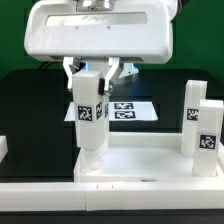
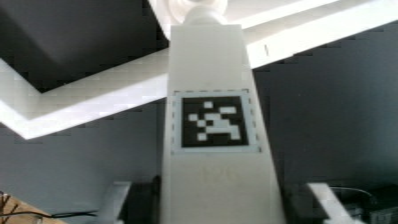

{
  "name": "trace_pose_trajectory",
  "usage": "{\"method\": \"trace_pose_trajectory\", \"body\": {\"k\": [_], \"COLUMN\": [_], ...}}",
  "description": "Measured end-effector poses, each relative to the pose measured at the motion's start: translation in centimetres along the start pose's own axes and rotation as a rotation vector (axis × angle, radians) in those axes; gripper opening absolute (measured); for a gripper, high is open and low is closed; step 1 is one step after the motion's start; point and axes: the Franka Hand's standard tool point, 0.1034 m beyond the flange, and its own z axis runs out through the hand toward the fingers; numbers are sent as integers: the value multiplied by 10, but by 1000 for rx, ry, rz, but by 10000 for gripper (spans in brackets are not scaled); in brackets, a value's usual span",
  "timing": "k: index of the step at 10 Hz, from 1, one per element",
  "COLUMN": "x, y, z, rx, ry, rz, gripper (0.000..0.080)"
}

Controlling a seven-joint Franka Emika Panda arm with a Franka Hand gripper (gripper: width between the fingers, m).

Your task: Assemble desk

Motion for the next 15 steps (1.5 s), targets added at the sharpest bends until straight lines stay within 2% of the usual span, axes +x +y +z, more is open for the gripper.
{"method": "trace_pose_trajectory", "body": {"k": [4,12,15], "x": [-5,-8,-11], "y": [-1,2,3], "z": [11,6,9], "rx": [-11,-9,-14], "ry": [-5,-2,-4], "rz": [-14,-17,-22], "gripper": [284,284,284]}}
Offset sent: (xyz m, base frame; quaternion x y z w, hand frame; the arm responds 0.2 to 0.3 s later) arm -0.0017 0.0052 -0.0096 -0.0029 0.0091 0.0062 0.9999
